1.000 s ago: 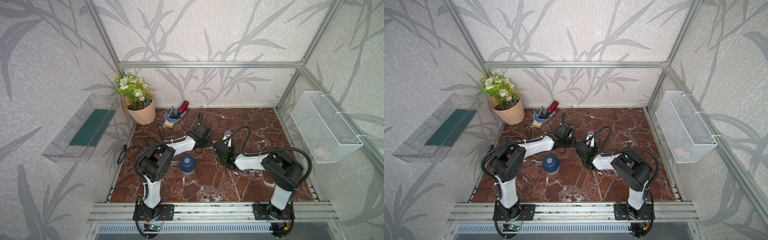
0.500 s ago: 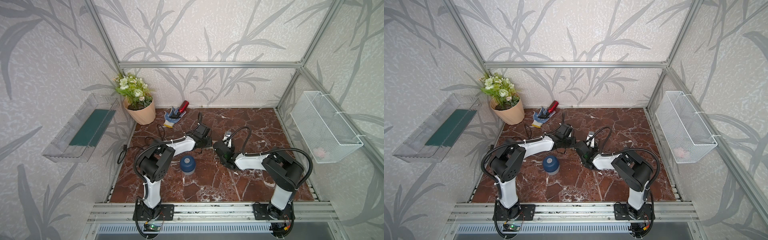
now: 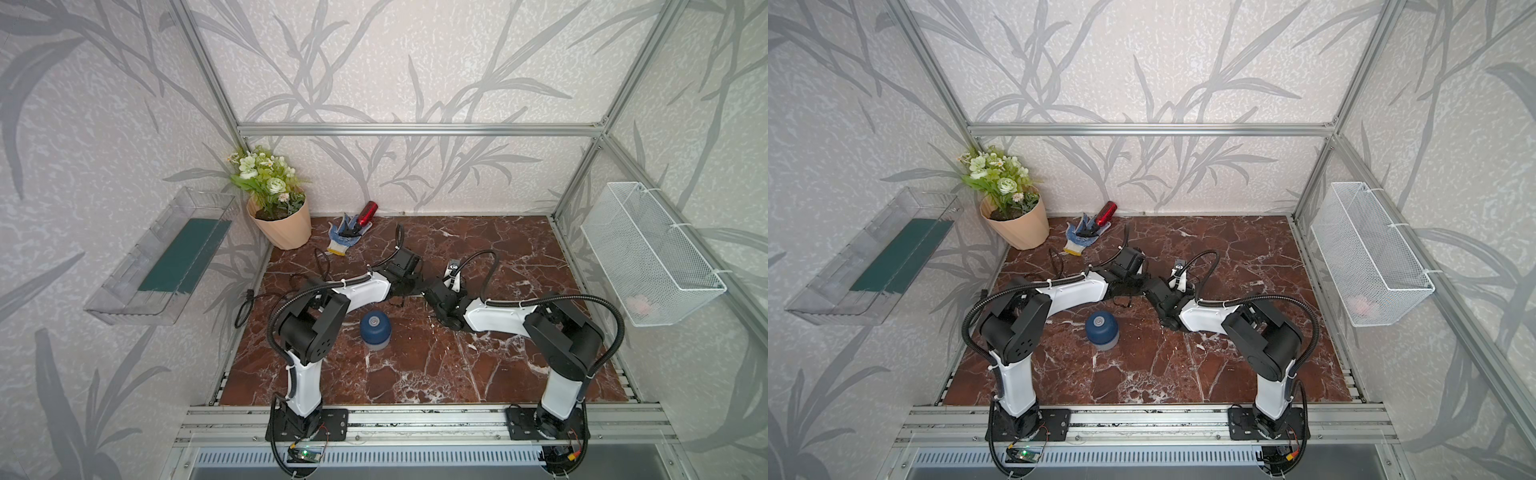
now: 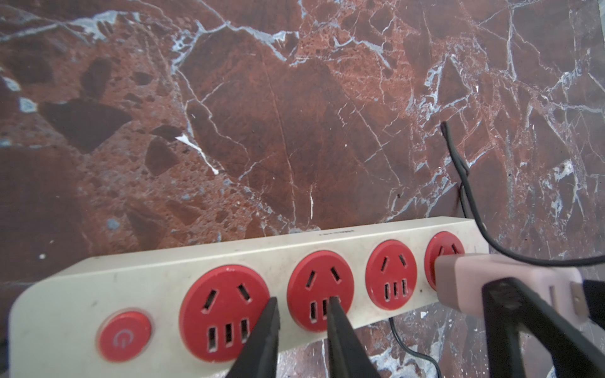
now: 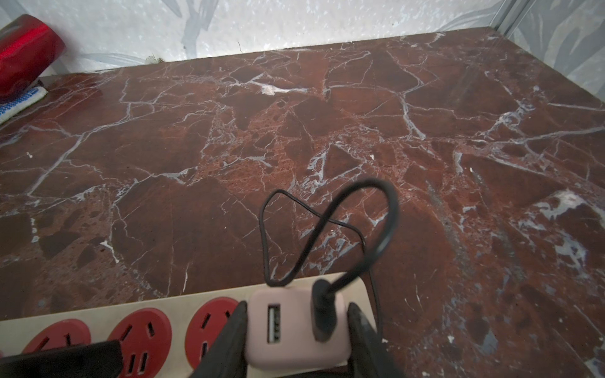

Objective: Charge the cordless meat grinders
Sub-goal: Insert the plug into the socket.

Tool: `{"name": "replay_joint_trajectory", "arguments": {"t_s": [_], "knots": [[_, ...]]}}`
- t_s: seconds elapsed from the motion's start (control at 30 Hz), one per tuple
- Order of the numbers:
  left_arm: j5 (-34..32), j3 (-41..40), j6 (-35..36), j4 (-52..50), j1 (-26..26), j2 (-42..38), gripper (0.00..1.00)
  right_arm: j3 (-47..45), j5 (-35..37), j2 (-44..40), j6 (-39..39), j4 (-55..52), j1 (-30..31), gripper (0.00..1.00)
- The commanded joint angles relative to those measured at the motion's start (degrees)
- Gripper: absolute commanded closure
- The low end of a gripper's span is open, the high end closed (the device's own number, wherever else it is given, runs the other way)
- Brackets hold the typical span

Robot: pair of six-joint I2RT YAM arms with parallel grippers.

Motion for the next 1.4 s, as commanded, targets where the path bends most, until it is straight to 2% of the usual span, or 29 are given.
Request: {"name": "replay_joint_trajectory", "arguments": {"t_s": [0.0, 0.17, 0.4, 0.87, 1.23, 1.37], "knots": [[0.0, -1.1, -1.2, -4.2, 0.5, 0.2, 0.72, -3.7, -5.3, 4.2, 4.7, -9.4, 1.3, 1.00], [0.0, -0.8, -0.6, -5.0, 0.4, -0.1, 0.72, -4.0, -4.9, 6.5, 6.6, -8.7, 1.3, 1.00], [0.8, -0.4, -0.5, -6.2, 0.6, -0.3, 0.72, -2.5, -4.1, 8.1, 5.2, -9.1, 1.3, 1.00], [2.2, 3.6, -0.1, -9.7, 1.0, 1.1, 0.72, -6.0, -5.6, 9.8, 8.9, -8.8, 3.4, 1.00], [2.8, 4.7, -0.1, -10.7, 1.0, 1.3, 0.72, -6.8, -8.0, 11.7, 8.9, -7.4, 3.1, 1.00], [3.3, 5.3, -0.1, -10.8, 1.1, 1.3, 0.72, -7.0, -7.5, 10.0, 7.4, -7.6, 3.5, 1.00]]}}
